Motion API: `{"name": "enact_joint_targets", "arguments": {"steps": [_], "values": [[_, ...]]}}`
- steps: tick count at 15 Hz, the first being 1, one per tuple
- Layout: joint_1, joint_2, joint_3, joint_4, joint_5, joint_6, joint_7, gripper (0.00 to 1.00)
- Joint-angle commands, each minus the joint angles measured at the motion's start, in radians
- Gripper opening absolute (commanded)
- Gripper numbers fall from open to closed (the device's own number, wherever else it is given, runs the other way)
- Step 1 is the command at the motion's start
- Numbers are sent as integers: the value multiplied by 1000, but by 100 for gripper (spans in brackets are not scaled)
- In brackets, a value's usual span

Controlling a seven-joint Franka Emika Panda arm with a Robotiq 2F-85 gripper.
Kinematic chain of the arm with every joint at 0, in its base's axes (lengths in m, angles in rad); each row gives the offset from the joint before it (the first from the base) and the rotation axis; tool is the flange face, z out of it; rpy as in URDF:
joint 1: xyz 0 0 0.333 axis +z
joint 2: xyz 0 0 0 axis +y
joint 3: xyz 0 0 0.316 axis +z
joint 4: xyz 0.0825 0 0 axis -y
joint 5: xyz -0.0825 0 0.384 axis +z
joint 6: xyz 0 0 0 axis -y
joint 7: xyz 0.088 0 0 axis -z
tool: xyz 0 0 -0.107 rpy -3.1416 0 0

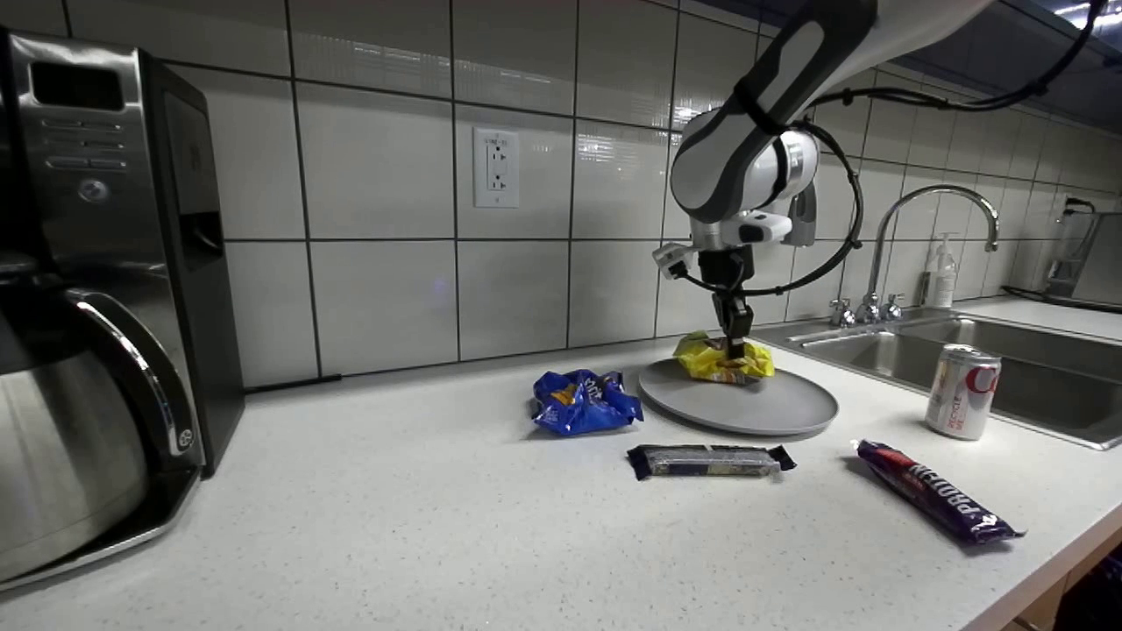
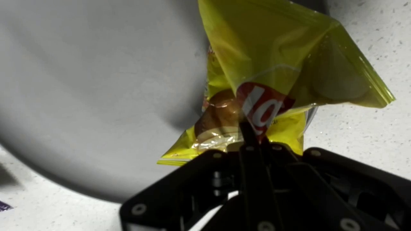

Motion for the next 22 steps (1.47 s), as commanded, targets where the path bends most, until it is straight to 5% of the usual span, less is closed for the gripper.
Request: {"name": "enact_joint_targets", "arguments": {"steps": [1,22], "values": [[-10,-24,4,28,2,-44,-9,0],[-98,-77,-80,2,-2,-53,34,0]]}}
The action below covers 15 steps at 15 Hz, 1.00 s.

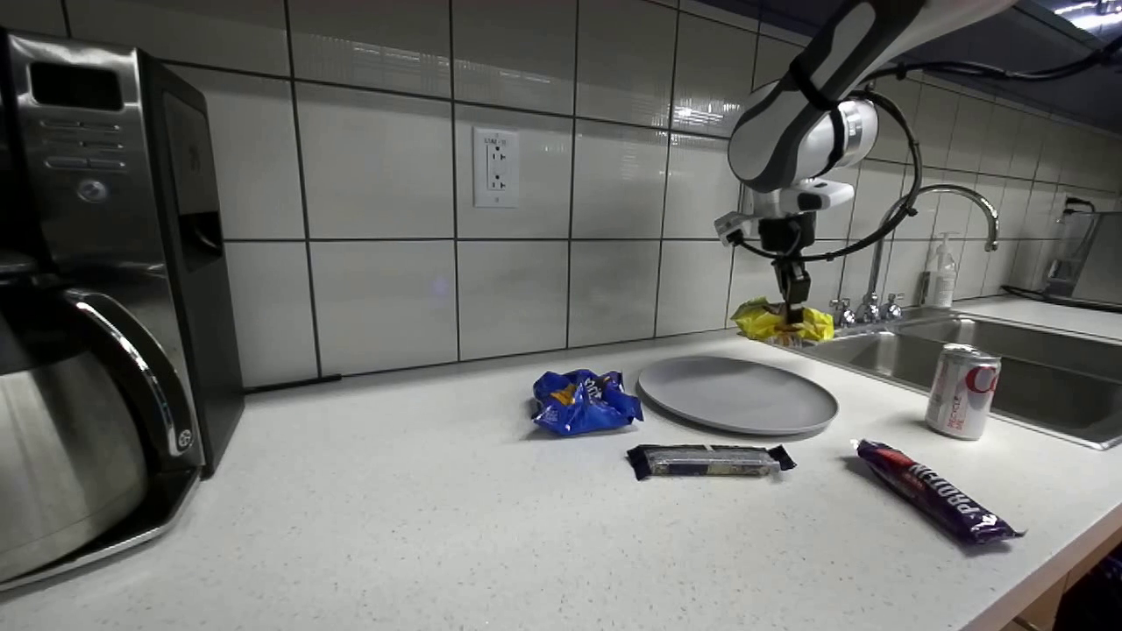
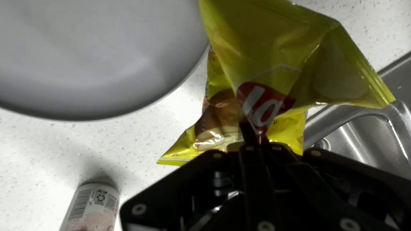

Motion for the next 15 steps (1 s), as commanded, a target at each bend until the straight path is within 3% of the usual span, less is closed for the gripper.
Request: {"name": "enact_joint_targets", "arguments": {"steps": [1,15], "values": [[-17,-32,-2,-31,-4,-23,31,0],[-5,-14,-59,-68,-103,-29,124,0]]}}
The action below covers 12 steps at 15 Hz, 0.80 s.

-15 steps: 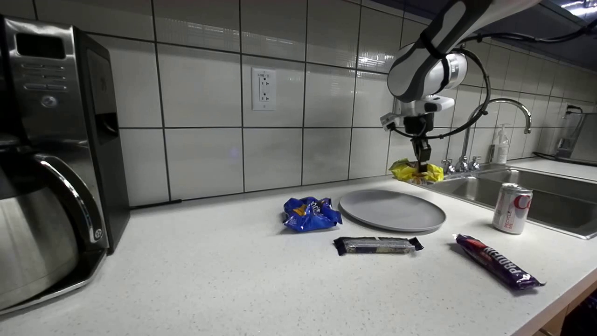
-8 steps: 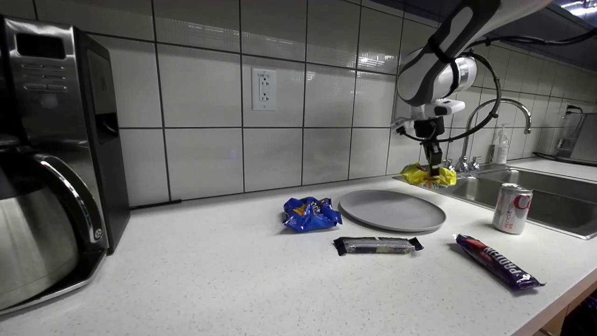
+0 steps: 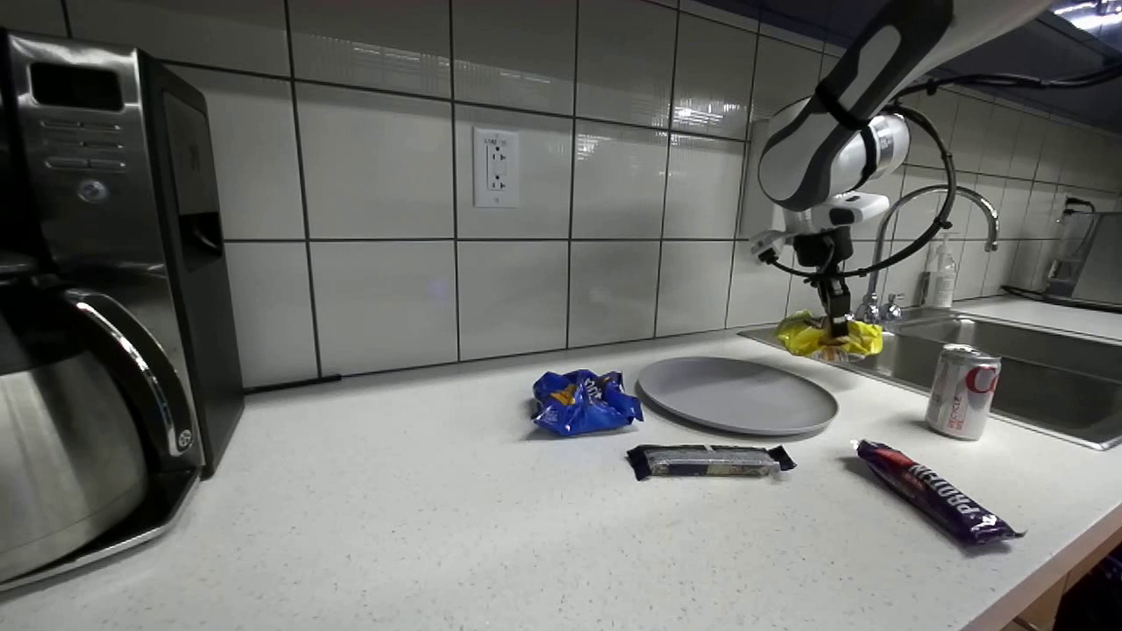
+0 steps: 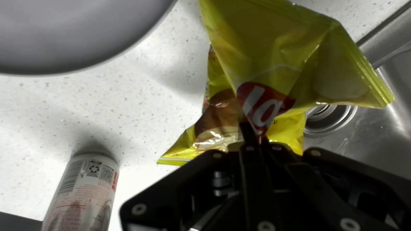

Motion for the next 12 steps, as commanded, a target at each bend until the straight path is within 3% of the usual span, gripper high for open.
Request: {"name": "enact_joint_targets", "arguments": {"steps": [1,12], "values": [[15,-9,-10,-10,-55,-22,64,0],[-6,-3,31,-27,-40,19,23,0]]}}
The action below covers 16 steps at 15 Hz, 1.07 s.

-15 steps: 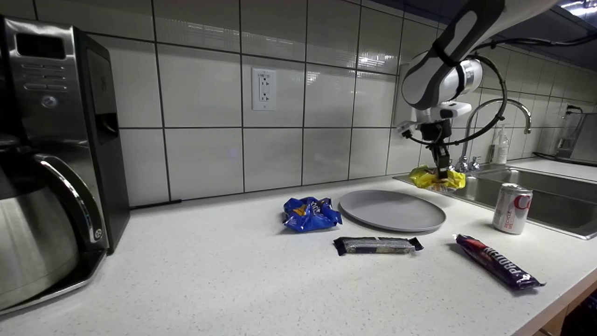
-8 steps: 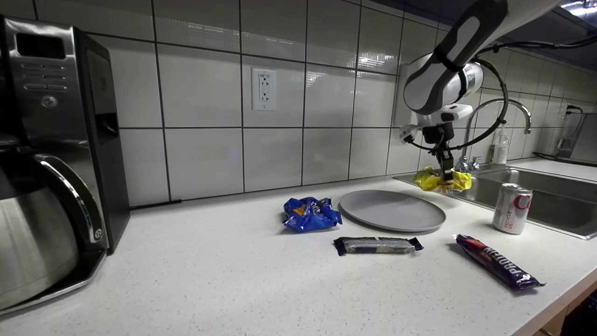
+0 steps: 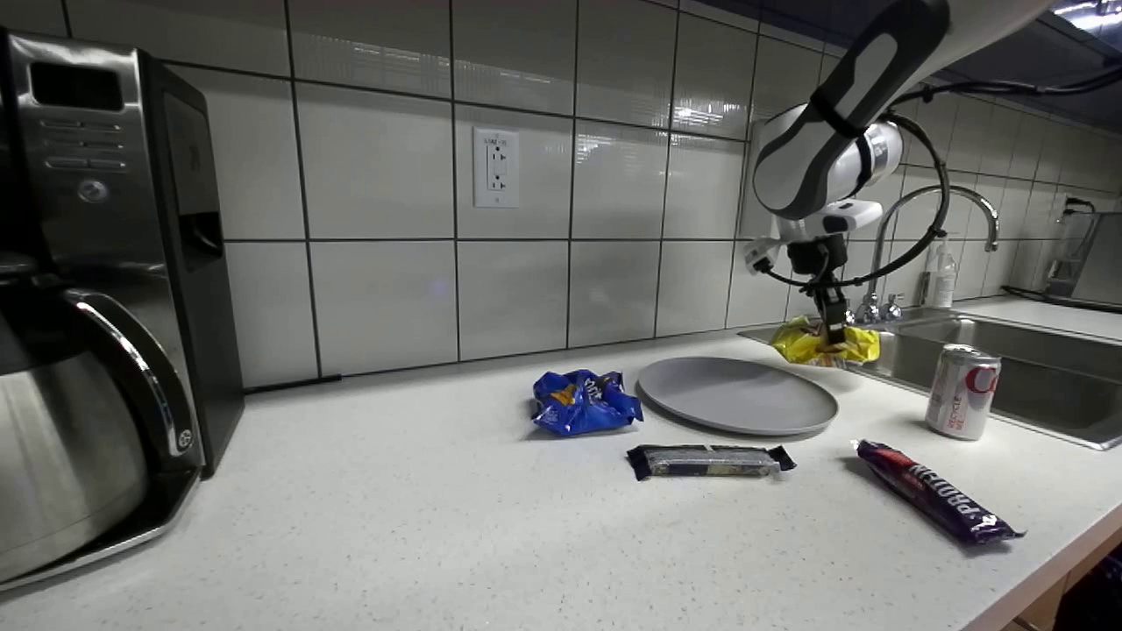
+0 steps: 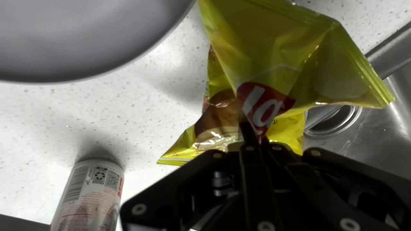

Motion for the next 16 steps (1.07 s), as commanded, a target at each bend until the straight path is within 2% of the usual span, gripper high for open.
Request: {"name": "enact_joint_targets", "arguments": {"steps": [1,12,13,14,16], "values": [[-12,-8,15,-17,-6,19,-3,0],[-13,8,13,-25,-5,27,-11,0],[-13,8,12,-25,-6,25,-10,8],[-13,7,12,-25,-5,21,-10,28],[-12,3,10,-28,-6,20,-9,42]]}}
